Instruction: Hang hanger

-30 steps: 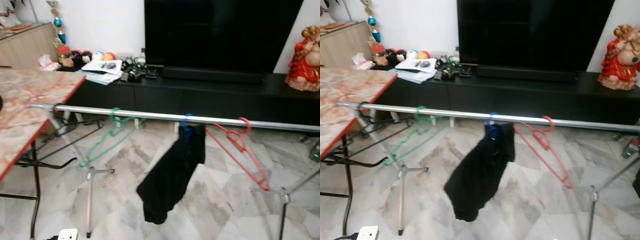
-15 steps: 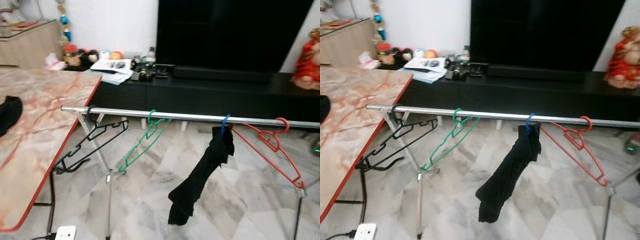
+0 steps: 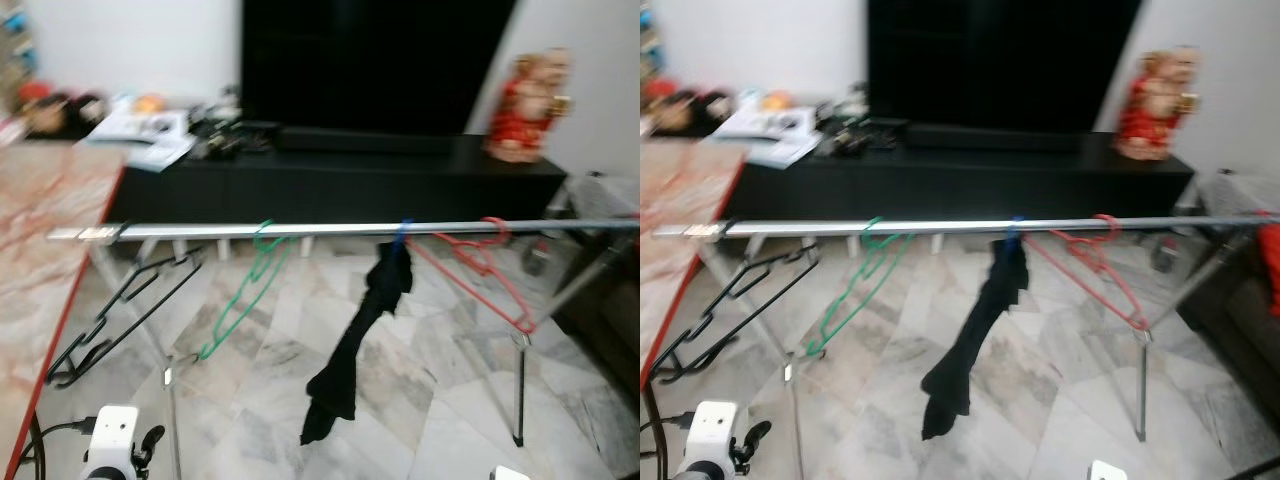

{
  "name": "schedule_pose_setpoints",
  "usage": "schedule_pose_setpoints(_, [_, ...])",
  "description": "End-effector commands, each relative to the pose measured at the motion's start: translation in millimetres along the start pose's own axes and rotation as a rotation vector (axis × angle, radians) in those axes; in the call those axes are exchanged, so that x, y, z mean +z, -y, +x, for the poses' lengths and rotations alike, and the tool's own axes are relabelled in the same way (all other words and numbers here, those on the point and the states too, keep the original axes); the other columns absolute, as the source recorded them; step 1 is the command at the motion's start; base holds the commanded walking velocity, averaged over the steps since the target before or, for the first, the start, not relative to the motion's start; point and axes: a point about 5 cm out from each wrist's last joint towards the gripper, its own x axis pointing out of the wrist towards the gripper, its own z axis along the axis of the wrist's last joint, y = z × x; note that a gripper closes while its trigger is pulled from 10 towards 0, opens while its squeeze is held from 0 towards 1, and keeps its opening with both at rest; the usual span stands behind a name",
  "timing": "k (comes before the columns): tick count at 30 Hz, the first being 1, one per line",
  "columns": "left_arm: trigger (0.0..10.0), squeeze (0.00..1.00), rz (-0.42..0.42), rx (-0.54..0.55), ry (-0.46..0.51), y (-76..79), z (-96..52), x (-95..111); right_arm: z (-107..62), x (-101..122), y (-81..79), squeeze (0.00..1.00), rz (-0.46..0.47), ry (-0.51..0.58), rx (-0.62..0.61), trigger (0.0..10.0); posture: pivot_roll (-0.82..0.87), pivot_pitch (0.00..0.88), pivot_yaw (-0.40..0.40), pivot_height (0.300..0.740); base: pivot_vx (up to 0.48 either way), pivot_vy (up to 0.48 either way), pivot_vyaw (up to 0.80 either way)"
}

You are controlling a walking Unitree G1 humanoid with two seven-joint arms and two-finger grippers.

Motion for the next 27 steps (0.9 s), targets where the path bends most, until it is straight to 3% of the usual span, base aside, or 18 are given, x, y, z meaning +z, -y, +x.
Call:
schedule_pose_setpoints(1, [10.0,0.0,-0.026,0.002,0.143,6.8,4.8,27.0,-1.8,-1.1,12.8,0.0,0.006,0.001,-0.034,10.0,0.16,0.0,-0.093,0.74,0.0,0.0,-0.73])
schedule_pose_setpoints(5, [10.0,0.0,-0.049,-0.002,0.297,9.4,-2.4,55.4,-2.0,-1.3,13.7,0.0,0.003,0.003,-0.036,10.0,0.17,0.0,-0.091,0.74,0.0,0.0,0.0])
schedule_pose_setpoints(12, [10.0,0.0,0.018,-0.145,0.427,26.6,-28.7,83.8,-2.1,-1.9,14.6,0.0,-0.005,-0.004,-0.036,10.0,0.19,0.0,-0.092,0.74,0.0,0.0,0.0])
schedule_pose_setpoints(16, [10.0,0.0,0.032,-0.156,0.516,34.1,-32.9,103.6,-2.0,-0.9,14.9,0.0,-0.011,-0.004,-0.035,10.0,0.19,0.0,-0.098,0.74,0.0,-0.144,0.0])
schedule_pose_setpoints(17, [10.0,0.0,0.03,-0.159,0.561,39.8,-33.1,116.6,-1.9,-0.3,14.3,0.0,-0.014,-0.003,-0.033,10.0,0.18,0.0,-0.094,0.74,0.0,-0.461,0.0])
schedule_pose_setpoints(21, [10.0,0.0,0.017,-0.186,0.579,48.8,-32.7,128.4,-1.7,0.2,13.9,0.0,-0.015,-0.001,-0.03,10.0,0.18,0.0,-0.095,0.74,0.0,-0.463,0.0])
schedule_pose_setpoints(22, [10.0,0.0,0.036,-0.24,0.566,59.8,-30.8,133.5,-1.7,0.6,14.0,0.0,-0.018,0.0,-0.029,10.0,0.17,0.0,-0.09,0.74,0.0,-0.454,0.0])
schedule_pose_setpoints(27, [10.0,0.0,0.054,-0.311,0.537,73.6,-25.7,136.5,-1.7,1.8,15.2,0.0,-0.016,0.005,-0.037,10.0,0.15,0.0,-0.079,0.74,0.0,-0.166,0.0])
